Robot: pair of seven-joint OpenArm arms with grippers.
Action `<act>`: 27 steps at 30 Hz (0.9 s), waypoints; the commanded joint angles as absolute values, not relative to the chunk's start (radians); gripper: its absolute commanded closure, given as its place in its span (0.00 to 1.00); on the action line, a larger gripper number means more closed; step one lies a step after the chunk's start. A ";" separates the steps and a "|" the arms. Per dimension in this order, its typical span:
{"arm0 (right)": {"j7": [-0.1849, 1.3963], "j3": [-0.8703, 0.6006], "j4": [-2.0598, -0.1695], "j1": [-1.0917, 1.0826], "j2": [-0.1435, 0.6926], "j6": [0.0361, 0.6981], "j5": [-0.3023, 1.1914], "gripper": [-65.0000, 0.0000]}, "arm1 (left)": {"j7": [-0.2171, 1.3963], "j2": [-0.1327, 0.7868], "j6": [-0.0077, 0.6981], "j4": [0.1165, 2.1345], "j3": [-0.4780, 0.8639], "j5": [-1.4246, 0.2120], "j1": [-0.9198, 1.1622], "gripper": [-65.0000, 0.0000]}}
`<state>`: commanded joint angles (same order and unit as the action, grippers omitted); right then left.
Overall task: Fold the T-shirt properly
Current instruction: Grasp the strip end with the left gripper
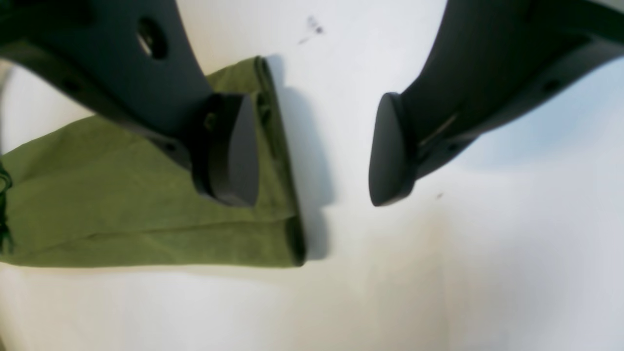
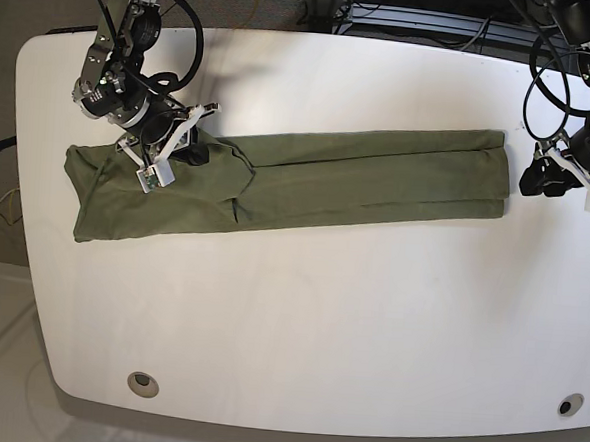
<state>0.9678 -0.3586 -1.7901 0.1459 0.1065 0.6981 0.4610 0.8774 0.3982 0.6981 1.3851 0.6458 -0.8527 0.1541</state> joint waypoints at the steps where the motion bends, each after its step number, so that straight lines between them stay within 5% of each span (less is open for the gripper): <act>1: 0.966 -0.363 -1.795 0.145 0.107 0.698 0.461 0.83 | 0.871 0.396 0.698 1.382 0.645 -0.855 0.163 0.50; 8: 0.947 -0.370 -1.828 0.145 0.108 0.698 0.464 0.58 | 0.855 0.387 0.698 1.345 0.641 -0.853 0.161 0.52; 18: 0.933 -0.369 -1.851 0.164 0.109 0.698 0.453 0.58 | 0.816 0.355 0.698 1.262 0.549 -0.769 0.134 0.63; 27: 0.932 -0.366 -1.842 0.179 0.108 0.698 0.455 0.62 | 0.851 0.318 0.698 1.291 0.557 -0.778 0.128 0.54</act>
